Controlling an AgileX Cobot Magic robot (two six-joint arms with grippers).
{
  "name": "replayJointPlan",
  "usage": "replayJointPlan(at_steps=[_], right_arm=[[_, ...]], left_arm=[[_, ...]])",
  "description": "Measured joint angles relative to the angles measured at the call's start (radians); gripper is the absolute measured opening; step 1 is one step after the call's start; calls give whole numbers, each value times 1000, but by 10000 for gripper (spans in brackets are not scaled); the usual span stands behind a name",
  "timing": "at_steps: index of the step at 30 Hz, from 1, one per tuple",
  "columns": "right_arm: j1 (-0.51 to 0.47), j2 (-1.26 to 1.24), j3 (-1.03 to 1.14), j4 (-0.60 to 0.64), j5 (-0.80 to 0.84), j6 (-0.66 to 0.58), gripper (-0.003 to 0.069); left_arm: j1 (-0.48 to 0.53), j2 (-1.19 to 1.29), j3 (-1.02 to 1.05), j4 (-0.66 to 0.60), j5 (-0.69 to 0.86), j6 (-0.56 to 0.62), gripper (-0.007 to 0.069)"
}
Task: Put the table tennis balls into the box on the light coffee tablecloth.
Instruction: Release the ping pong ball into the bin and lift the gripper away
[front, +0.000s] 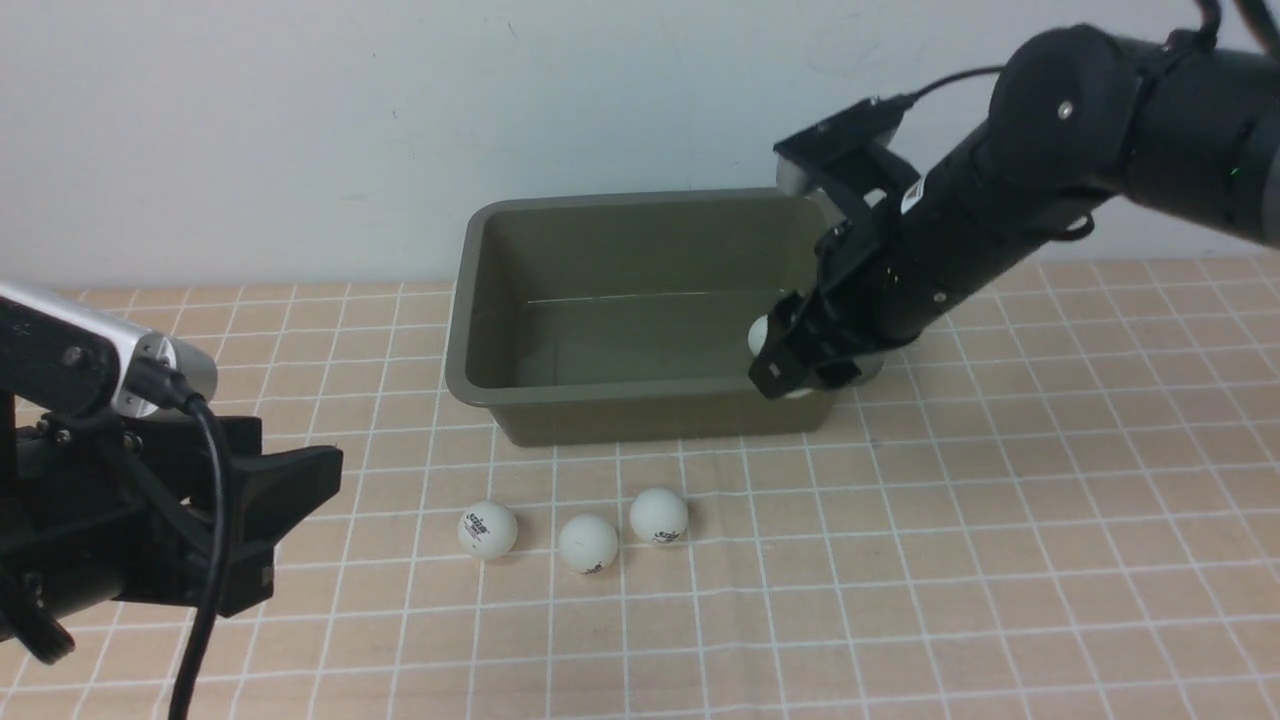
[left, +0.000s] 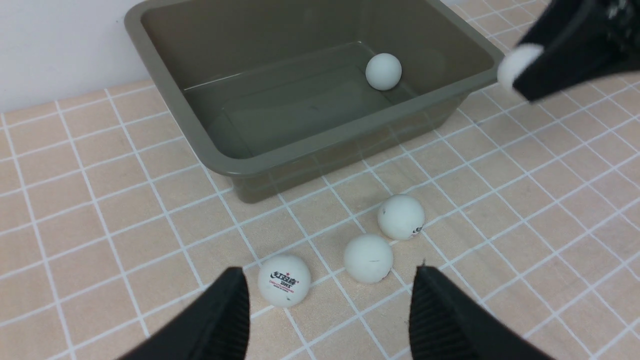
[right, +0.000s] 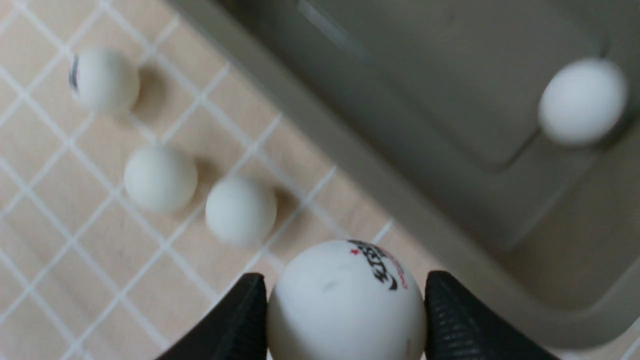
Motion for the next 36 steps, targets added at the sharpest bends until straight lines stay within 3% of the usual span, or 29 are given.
replayJointPlan(at_steps=[18,22,26,36], right_arm=[[0,287,-278,-17,-162,-9,366],[0,284,-284,-63,-172,-9,409],[0,278,-284,-157,-170,-9,526],[0,32,-283,-266,-90,39,526]], left_arm=[[0,0,0,0,2,0,362],[0,0,0,0,4,0,362],[0,0,0,0,18,0,362],[0,0,0,0,24,0,362]])
